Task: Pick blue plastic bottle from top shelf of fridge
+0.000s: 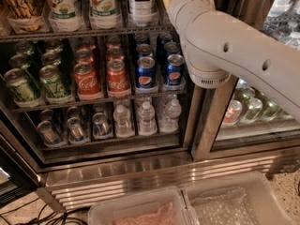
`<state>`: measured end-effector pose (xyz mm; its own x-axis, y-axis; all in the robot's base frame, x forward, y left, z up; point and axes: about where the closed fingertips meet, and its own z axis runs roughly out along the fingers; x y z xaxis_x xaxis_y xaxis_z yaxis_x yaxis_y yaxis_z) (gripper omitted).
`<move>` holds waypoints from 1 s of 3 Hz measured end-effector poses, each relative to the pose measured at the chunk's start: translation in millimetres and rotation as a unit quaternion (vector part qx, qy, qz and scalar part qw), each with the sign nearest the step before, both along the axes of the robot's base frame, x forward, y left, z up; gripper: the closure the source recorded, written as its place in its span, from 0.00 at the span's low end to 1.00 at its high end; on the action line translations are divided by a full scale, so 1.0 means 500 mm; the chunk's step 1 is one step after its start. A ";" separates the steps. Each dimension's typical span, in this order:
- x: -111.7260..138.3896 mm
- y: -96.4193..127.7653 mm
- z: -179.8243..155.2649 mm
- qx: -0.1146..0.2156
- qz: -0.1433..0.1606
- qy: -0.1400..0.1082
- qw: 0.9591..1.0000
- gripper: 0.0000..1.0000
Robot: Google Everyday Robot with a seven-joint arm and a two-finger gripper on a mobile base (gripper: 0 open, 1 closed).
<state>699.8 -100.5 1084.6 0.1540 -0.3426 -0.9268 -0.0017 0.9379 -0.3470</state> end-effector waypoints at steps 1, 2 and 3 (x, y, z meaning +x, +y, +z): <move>0.000 0.000 0.000 0.000 0.000 0.000 1.000 0.99; 0.000 0.000 0.000 0.000 0.000 0.000 1.000 1.00; -0.017 0.006 0.018 0.012 0.004 -0.008 1.000 1.00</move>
Offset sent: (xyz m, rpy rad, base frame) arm 0.0000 0.0000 0.0000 0.0000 0.0000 0.0000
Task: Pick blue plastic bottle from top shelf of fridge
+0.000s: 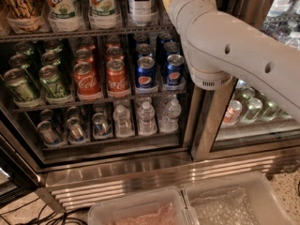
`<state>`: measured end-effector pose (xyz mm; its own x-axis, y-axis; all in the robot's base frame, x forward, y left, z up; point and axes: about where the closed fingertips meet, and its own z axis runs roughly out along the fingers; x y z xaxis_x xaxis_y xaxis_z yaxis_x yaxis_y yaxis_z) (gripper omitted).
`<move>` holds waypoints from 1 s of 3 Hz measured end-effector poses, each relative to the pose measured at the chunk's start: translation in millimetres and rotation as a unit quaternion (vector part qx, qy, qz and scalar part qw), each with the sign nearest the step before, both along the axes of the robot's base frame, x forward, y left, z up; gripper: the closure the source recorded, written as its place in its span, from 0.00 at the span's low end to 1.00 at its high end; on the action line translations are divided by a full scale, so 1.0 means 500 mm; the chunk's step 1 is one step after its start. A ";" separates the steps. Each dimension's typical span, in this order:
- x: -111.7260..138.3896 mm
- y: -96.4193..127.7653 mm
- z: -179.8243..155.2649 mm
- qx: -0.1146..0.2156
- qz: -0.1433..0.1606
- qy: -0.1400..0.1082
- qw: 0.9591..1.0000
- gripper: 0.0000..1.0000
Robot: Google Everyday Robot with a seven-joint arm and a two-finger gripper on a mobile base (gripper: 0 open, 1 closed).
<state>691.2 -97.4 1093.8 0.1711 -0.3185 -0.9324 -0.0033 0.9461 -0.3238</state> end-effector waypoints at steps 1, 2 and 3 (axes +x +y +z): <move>-0.027 0.004 0.023 0.015 -0.002 -0.008 1.000 1.00; -0.075 -0.002 0.042 0.030 -0.016 -0.019 0.999 1.00; -0.086 0.001 0.054 0.029 -0.014 -0.015 0.999 1.00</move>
Offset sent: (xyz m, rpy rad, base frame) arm -0.0359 -0.0015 0.0208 0.0654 -0.0354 -0.0295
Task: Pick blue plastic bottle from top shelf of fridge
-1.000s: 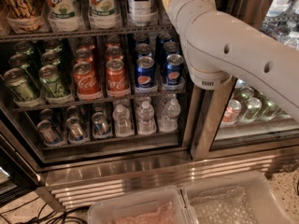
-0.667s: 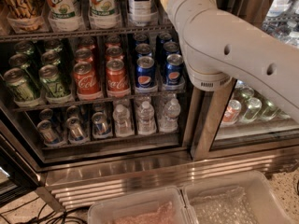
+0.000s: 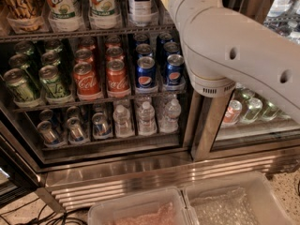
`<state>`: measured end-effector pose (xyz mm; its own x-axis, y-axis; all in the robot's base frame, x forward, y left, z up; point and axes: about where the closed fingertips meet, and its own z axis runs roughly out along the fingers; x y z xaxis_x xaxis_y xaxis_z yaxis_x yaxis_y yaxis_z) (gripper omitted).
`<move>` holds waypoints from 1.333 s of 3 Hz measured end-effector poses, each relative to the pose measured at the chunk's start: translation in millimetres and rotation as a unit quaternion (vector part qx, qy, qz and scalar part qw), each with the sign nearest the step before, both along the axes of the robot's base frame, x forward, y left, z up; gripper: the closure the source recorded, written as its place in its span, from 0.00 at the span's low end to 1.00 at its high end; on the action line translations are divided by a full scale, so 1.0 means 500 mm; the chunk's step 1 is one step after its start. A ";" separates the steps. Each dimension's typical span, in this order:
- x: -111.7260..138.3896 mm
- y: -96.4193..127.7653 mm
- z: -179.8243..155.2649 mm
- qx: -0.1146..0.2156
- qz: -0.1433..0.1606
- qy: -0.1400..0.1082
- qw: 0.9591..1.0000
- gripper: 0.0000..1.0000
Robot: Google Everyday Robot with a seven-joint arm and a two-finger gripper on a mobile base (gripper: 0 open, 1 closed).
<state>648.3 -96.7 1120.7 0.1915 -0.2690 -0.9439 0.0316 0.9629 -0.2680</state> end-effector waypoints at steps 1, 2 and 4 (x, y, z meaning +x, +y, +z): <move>-0.012 0.005 0.021 0.000 0.008 0.005 1.000 1.00; -0.019 0.011 0.039 0.001 0.015 0.005 1.000 1.00; -0.046 0.010 0.025 0.004 0.020 0.028 0.999 1.00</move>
Offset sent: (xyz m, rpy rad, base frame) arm -0.0075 0.0050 0.0219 0.0094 0.0263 0.0468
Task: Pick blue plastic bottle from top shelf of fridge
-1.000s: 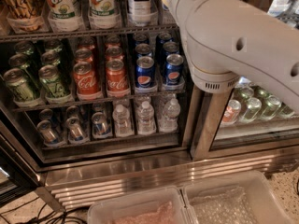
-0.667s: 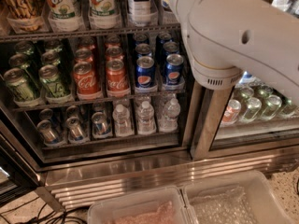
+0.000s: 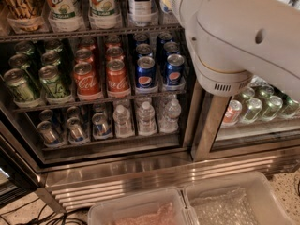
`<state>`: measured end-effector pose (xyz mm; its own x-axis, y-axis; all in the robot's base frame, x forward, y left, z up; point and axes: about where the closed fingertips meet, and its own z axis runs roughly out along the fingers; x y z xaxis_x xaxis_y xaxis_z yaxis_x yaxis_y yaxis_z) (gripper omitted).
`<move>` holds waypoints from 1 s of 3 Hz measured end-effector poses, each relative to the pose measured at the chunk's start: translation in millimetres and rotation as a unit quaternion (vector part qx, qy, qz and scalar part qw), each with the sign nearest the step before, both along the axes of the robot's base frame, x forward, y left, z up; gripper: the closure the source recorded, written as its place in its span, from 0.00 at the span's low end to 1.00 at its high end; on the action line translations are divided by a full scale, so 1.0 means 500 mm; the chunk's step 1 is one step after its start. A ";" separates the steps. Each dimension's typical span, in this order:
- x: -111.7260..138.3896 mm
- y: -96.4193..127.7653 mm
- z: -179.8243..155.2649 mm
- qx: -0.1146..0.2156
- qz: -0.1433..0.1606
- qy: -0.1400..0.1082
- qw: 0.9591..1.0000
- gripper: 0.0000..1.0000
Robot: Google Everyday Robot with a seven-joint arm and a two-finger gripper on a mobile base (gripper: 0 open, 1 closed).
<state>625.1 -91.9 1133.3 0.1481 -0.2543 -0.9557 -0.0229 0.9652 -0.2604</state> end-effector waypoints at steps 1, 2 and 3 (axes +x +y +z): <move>-0.030 -0.005 -0.027 0.005 -0.002 0.023 1.000 1.00; -0.068 -0.007 -0.055 0.011 -0.002 0.045 0.999 1.00; -0.107 -0.002 -0.095 0.020 0.005 0.072 0.997 1.00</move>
Offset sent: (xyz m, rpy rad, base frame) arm -0.0555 -0.0112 -0.0545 0.0429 0.1581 -0.0069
